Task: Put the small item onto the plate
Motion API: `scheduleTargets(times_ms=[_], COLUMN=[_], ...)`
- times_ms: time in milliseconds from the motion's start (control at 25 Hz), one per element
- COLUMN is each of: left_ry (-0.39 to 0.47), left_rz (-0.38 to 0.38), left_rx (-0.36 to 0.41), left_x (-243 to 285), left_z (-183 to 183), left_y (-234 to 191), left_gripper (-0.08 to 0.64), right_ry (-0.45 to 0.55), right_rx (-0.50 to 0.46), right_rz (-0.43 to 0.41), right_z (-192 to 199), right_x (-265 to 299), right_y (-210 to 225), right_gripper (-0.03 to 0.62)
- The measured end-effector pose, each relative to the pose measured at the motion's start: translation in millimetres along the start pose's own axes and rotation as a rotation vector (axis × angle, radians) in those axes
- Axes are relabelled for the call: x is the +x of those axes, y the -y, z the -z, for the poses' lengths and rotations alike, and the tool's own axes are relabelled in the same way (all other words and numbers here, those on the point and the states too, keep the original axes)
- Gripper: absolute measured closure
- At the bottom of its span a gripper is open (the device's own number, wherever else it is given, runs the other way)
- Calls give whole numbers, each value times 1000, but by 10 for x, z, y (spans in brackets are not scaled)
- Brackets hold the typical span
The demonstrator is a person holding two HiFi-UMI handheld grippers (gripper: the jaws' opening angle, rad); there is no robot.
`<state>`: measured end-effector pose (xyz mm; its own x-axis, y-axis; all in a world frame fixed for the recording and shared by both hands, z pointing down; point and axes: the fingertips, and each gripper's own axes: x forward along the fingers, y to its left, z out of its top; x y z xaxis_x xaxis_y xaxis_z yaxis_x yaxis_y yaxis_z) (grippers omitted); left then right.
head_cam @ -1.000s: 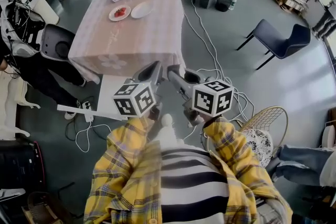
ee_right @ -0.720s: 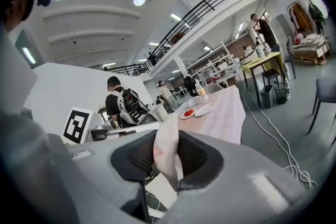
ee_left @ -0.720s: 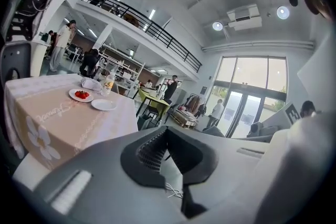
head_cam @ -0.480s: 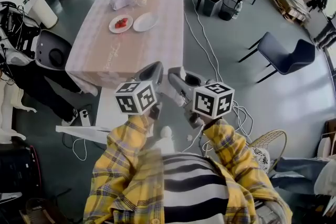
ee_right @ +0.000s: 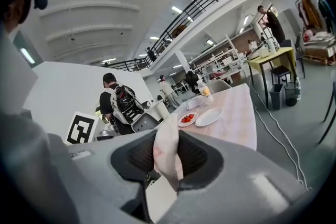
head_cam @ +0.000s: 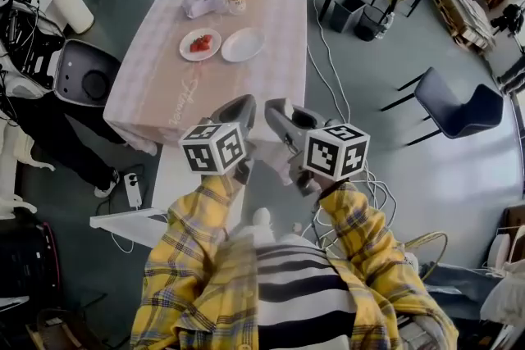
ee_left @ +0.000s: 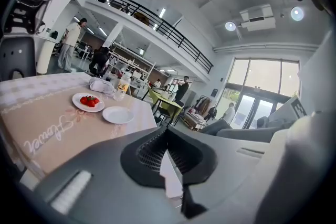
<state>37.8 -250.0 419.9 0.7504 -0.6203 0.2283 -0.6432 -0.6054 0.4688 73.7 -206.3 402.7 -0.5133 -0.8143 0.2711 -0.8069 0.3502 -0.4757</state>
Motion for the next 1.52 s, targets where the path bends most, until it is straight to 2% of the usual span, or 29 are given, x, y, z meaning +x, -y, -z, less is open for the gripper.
scheduleTargets(times_ms=[160,480,760,1160,1520], left_ry=[7,5,32,0,-9], left_rz=[-20,-44,-126,-173,-231], left_rx=[-11,-46,-76,-83,-92], left_x=[128,347,582,1219,1498], left_z=[-134,-180,-344,-425,-558], left_y=[-239,-485,-827,-1085,-1433], left_gripper=[568,568,568,568,568], right_ry=[-1,-46,-83,-127,-160], right_rx=[0,-8,6,23,43], right_rz=[0,-10,-72,-120,-141], right_z=[-129,-261,-444,-676,-807], right_x=[224,636,1033,1518,1962], right_y=[70,251,499,954,1229], right_gripper=[486,486,487,486,486])
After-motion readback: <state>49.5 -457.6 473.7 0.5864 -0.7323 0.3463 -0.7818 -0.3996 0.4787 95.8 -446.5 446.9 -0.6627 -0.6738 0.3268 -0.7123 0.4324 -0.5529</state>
